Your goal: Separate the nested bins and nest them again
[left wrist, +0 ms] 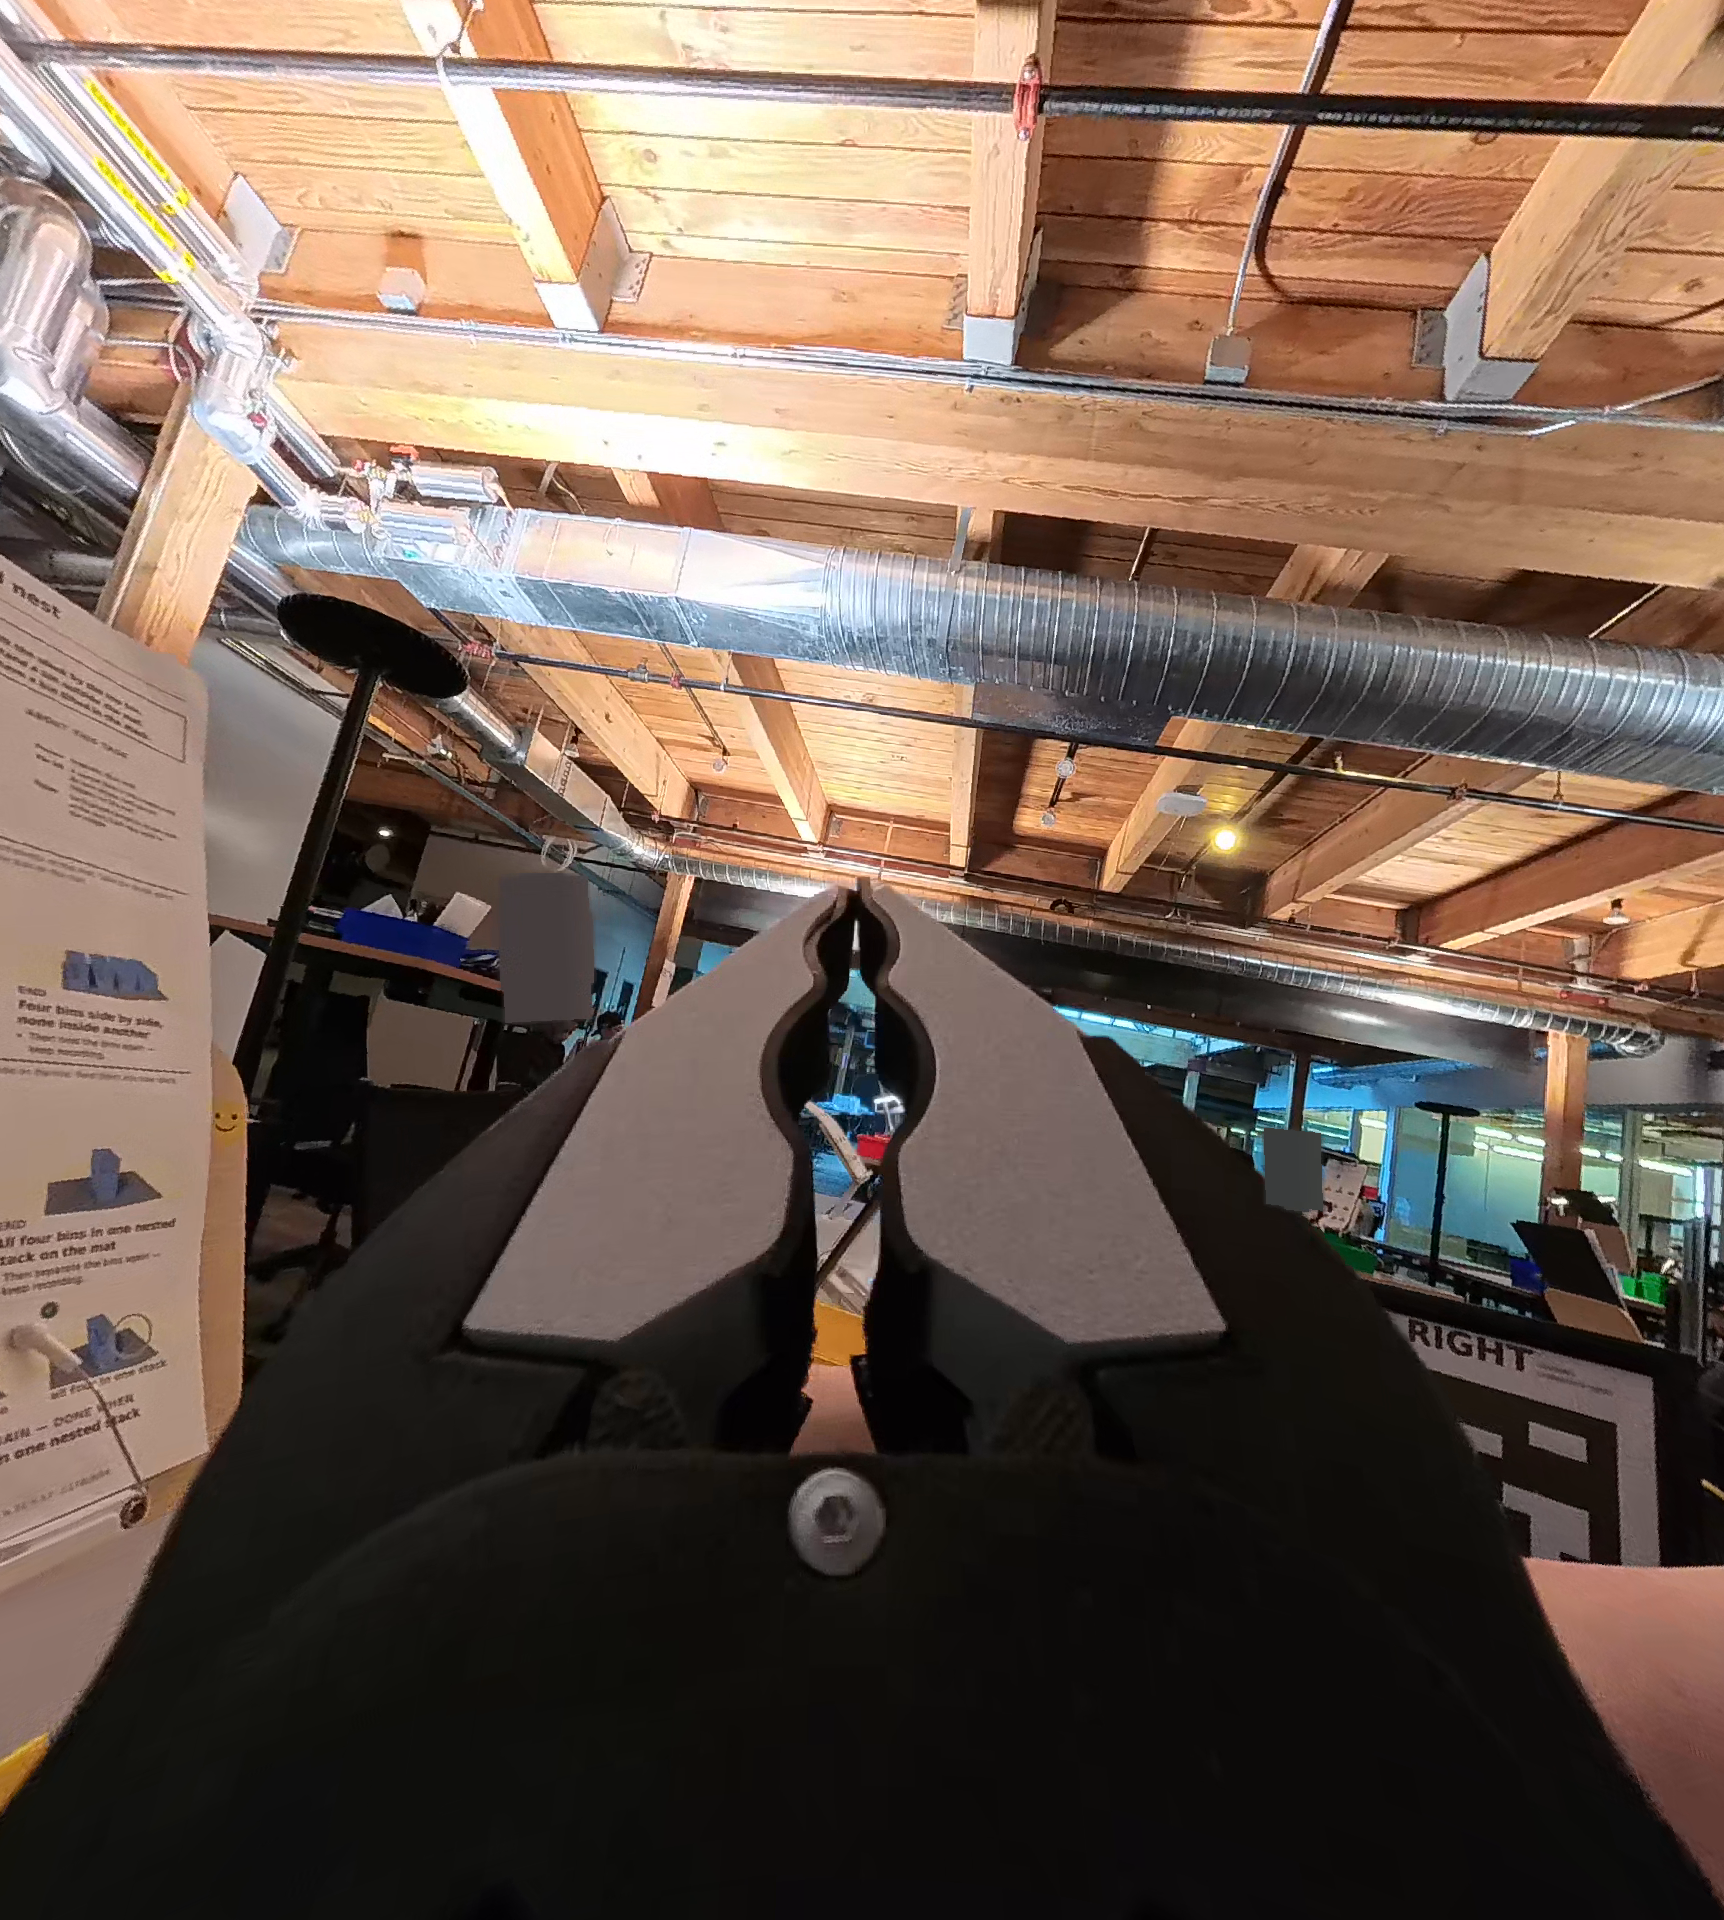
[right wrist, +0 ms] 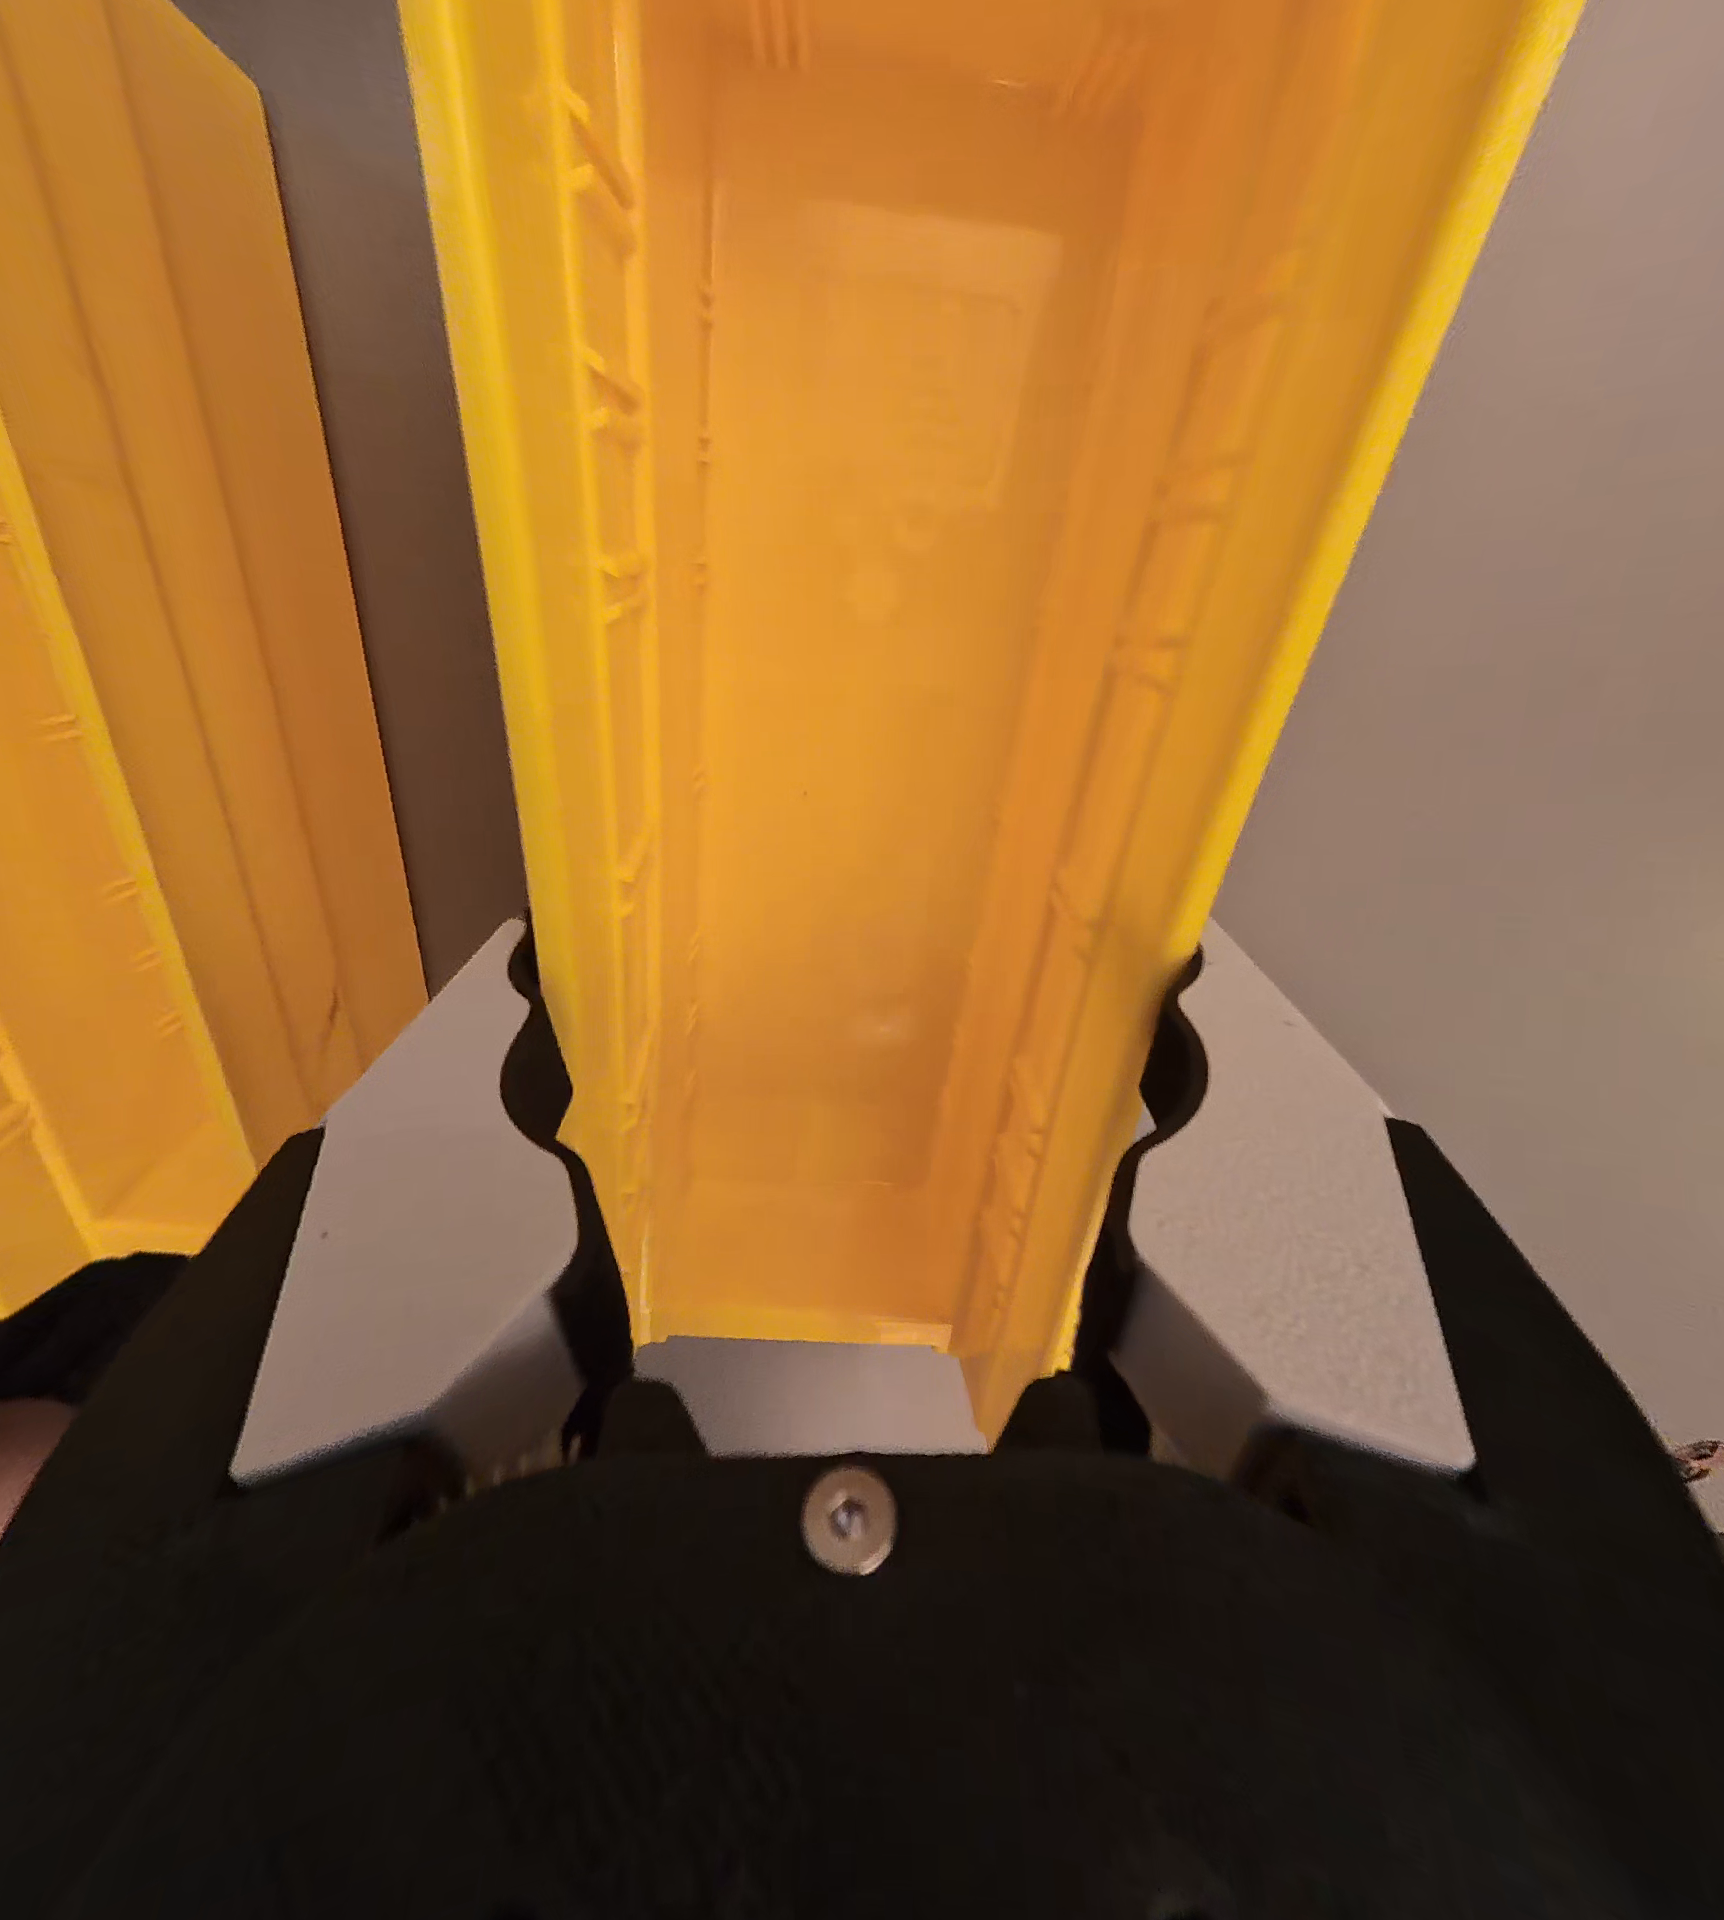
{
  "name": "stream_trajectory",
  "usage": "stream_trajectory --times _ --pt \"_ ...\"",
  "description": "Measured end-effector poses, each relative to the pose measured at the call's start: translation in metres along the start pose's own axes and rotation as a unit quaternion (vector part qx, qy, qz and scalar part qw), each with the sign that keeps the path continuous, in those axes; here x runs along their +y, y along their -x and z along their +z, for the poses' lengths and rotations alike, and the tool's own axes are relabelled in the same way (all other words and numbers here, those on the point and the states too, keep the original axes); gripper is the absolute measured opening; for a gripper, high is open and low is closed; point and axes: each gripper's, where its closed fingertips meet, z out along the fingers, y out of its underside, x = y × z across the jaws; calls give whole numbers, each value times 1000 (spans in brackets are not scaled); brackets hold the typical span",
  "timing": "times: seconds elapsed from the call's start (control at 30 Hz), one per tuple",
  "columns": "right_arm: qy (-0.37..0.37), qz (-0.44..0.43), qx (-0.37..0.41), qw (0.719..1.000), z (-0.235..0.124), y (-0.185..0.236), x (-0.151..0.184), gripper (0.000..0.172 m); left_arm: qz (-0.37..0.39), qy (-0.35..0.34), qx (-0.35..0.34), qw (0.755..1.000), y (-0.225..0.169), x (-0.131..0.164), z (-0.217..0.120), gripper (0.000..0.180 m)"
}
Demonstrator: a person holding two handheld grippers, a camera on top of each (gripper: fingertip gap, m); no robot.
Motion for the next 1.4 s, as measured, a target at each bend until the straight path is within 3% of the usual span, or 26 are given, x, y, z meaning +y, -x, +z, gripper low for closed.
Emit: stream_trajectory --times 0.73,1.0,1.23,1.4 --pt "-4 -15 -2 1000 -19 7 5 114 -16 -8 0 1000 4 -3 -3 0" --pt "-48 -29 -4 998 -67 6 -2 115 -26 -12 1 1000 6 -5 -5 0" --pt "-124 -23 -7 992 -141 -44 -6 116 -28 -17 2 999 6 -8 -7 0" --pt "-128 4 3 992 -128 -112 -1 115 -25 -20 0 999 7 -11 -10 0"
